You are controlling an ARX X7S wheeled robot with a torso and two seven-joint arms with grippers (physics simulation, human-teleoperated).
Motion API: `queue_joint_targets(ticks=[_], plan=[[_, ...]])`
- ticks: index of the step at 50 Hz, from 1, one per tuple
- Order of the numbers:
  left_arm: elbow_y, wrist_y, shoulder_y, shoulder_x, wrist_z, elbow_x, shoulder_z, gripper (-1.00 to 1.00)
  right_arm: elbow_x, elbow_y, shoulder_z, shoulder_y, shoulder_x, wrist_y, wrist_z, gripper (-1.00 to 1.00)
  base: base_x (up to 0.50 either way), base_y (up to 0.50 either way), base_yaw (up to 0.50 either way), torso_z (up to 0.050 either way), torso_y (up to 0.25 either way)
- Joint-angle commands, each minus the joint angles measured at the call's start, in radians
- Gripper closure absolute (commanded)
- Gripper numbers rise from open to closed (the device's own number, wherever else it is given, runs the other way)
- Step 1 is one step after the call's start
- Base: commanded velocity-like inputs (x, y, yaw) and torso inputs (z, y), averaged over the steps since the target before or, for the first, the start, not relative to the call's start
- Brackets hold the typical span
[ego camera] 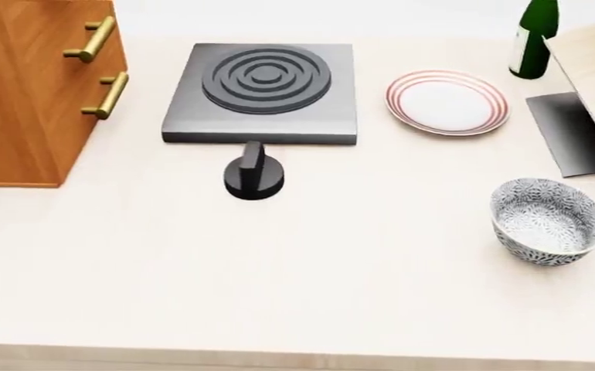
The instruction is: Put the bowl on the stove.
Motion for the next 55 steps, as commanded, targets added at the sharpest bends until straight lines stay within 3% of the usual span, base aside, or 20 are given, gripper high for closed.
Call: queue_joint_targets(ticks=[1, 30, 47, 55], plan=[[0.008, -0.007, 0.001, 0.013, 0.030, -0.024, -0.050, -1.00, -0.045, -0.025, 0.005, -0.016, -0.040, -0.009, -0.061, -1.00, 0.00, 0.50, 0.00, 0.000, 0.000], [0.008, -0.022, 0.009, 0.022, 0.044, -0.005, -0.038, -1.00, -0.099, -0.043, -0.076, -0.022, -0.076, -0.037, -0.079, -1.00, 0.00, 0.50, 0.00, 0.000, 0.000], [0.009, -0.028, 0.013, 0.028, 0.054, 0.000, -0.036, -1.00, -0.051, -0.023, -0.064, -0.004, -0.075, -0.016, -0.043, -1.00, 0.00, 0.01, 0.00, 0.000, 0.000], [0.010, -0.030, 0.015, 0.032, 0.057, 0.002, -0.032, -1.00, -0.048, -0.018, -0.071, -0.007, -0.079, -0.011, -0.038, -1.00, 0.49, 0.00, 0.00, 0.000, 0.000]])
